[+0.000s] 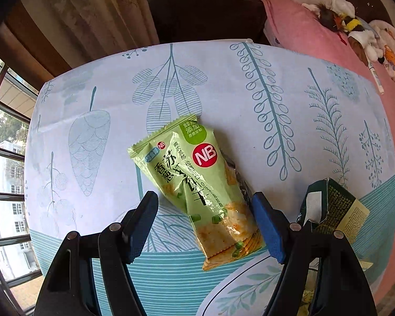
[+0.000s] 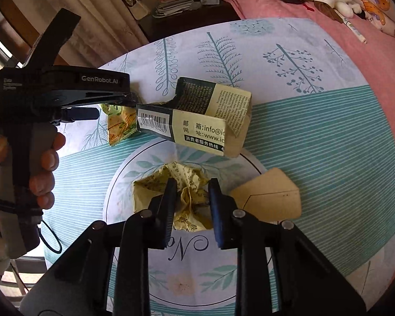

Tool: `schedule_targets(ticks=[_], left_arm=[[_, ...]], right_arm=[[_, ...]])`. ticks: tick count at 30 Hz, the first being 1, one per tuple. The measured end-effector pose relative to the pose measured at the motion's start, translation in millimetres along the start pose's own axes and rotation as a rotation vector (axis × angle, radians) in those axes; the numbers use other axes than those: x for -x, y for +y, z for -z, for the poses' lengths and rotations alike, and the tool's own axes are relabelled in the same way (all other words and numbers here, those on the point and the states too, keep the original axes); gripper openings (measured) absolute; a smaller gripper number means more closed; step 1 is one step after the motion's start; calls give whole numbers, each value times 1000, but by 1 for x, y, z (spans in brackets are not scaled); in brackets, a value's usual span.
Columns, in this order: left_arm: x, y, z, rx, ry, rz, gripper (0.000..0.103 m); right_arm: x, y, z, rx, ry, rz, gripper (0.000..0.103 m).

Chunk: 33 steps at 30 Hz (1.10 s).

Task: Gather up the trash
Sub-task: 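Grasp the yellow crumpled paper with the right tool while the left tool grasps the green snack bag, then carry both items over the wastebasket and open both tools to drop them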

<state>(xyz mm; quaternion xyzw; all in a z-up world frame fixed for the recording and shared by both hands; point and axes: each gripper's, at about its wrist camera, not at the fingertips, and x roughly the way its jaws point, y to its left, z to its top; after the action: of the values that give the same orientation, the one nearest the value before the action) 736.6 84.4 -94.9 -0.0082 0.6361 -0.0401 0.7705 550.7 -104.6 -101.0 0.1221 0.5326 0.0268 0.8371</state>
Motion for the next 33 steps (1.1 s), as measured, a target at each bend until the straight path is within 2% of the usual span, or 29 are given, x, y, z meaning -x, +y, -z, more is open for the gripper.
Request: schedule_targets(ticks=[5, 7, 11, 17, 25, 30, 33], left_arm=[[-3, -4, 10, -55, -21, -25, 74], [-1, -3, 18, -74, -29, -18, 68], [6, -2, 40, -132, -55, -1, 38], [14, 3, 96, -190, -70, 25, 23], [54, 14, 178, -165, -80, 72, 22], [109, 26, 239, -162, -118, 104, 22], [138, 19, 277, -146, -140, 132, 22]], right_arm=[[7, 1, 6, -29, -4, -17, 19], [10, 2, 10, -41, -3, -28, 18], [15, 4, 17, -69, -5, -52, 17], [26, 10, 37, -91, -7, -88, 17], [56, 6, 84, -111, -14, -136, 17], [85, -3, 123, -106, -15, -154, 17], [112, -9, 149, -93, -32, -169, 17]])
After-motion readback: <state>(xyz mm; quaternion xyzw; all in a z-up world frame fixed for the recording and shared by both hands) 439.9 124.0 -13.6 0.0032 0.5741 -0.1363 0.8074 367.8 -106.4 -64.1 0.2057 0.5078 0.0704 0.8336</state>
